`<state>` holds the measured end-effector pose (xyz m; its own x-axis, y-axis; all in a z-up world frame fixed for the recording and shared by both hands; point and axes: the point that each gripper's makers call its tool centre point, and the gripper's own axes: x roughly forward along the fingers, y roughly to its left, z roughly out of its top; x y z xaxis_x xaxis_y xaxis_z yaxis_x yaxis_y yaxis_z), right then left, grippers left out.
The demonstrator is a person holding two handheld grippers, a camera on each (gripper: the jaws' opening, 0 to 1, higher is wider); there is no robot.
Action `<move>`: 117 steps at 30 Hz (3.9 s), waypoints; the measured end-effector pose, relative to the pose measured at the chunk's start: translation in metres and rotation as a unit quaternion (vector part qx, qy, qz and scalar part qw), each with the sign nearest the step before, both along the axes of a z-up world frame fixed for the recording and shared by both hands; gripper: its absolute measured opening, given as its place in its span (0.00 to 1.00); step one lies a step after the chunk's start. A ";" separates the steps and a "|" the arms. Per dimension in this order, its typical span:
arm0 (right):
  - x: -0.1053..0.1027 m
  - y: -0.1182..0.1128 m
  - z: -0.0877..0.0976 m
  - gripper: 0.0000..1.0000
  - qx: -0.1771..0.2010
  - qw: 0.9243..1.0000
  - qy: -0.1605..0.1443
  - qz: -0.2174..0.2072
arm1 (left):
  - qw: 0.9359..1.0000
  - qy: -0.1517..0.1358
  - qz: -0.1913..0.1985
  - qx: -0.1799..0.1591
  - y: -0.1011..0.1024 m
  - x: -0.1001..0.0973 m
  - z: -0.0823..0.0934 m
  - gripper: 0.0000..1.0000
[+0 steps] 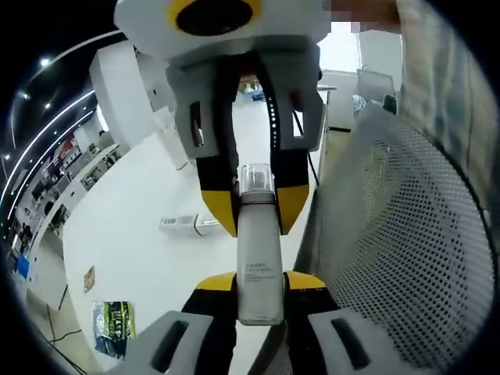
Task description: Arrange the skincare products in the storage area until every visible bottle or jar stands upright without overlapping.
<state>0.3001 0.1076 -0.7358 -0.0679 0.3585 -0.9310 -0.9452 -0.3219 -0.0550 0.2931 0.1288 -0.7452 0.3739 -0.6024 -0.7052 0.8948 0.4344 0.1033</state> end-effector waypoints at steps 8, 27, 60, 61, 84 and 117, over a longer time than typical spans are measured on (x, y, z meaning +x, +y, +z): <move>0.000 -0.001 -0.002 0.21 0.033 0.999 0.009 -0.015 | 0.999 0.034 0.018 -0.013 -0.001 -0.005 -0.003 0.20; 0.046 -0.009 0.020 0.62 0.294 0.680 0.335 -0.582 | 0.987 0.043 0.123 -0.094 0.015 0.020 0.016 0.20; 0.018 0.027 0.087 0.18 0.364 0.807 0.313 -0.344 | 0.933 0.179 0.078 -0.302 -0.025 0.002 0.053 0.25; 0.016 0.028 0.088 0.18 0.361 0.812 0.313 -0.333 | 0.932 0.179 0.076 -0.305 -0.024 0.001 0.054 0.24; 0.029 0.051 0.084 0.21 0.378 0.788 0.279 -0.399 | 0.938 0.147 0.127 -0.288 -0.005 0.020 0.048 0.21; 0.011 0.034 0.099 0.19 0.380 0.819 0.270 -0.334 | 0.937 0.164 0.055 -0.304 -0.023 -0.002 0.057 0.24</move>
